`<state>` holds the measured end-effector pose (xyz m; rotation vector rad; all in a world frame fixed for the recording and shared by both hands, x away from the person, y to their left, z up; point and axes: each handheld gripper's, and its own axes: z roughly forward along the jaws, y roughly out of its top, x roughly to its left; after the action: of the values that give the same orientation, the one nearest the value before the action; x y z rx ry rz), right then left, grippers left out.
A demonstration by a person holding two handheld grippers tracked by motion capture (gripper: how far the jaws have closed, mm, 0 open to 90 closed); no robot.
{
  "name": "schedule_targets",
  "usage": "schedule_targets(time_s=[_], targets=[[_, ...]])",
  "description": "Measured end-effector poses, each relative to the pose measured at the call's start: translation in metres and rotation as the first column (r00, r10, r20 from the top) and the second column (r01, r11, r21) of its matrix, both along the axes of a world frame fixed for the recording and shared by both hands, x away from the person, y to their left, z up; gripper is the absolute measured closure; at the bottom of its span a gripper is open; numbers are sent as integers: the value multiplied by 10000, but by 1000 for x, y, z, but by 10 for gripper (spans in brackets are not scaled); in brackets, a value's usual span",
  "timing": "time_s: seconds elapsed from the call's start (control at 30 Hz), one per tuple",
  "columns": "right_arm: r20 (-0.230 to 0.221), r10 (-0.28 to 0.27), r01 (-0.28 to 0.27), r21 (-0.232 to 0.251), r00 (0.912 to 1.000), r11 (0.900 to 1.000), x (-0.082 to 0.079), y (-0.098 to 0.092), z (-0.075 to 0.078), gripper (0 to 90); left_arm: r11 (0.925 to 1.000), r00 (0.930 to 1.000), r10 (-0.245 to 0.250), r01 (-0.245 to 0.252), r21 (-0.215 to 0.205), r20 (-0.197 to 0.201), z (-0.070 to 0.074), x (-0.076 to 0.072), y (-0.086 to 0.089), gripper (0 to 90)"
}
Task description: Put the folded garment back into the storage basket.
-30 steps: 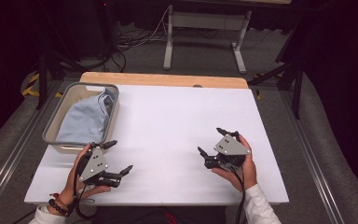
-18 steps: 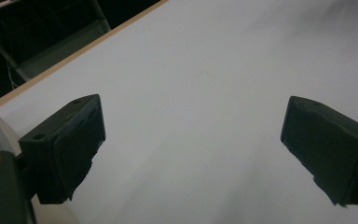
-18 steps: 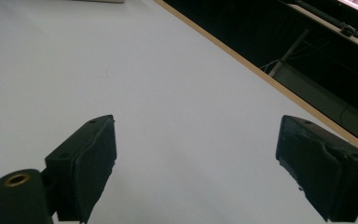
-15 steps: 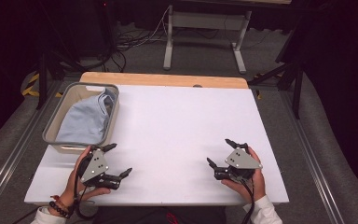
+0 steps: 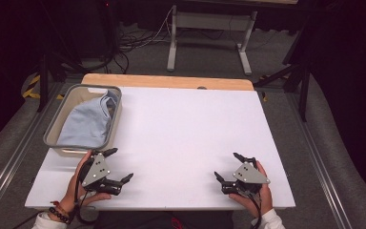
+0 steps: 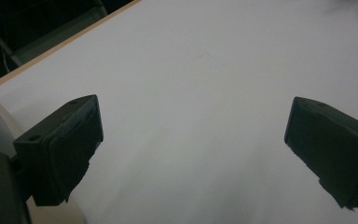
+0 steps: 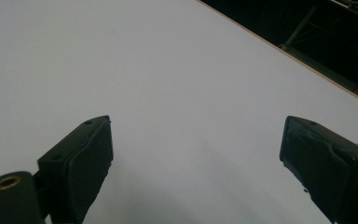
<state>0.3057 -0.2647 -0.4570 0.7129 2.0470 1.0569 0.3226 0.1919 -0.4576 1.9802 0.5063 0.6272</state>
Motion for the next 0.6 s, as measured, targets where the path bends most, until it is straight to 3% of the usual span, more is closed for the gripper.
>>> schedule_targets(time_s=[0.4, 0.6], targets=[[43, 166, -167, 163, 9999, 9997, -1, 4, -1, 105, 9997, 9999, -128, 128, 188, -29, -1, 0, -4, 52], [99, 177, -178, 114, 9998, 9998, -2, 8, 1, 106, 9998, 9998, -188, 188, 68, 37, 0, -2, -2, 54]])
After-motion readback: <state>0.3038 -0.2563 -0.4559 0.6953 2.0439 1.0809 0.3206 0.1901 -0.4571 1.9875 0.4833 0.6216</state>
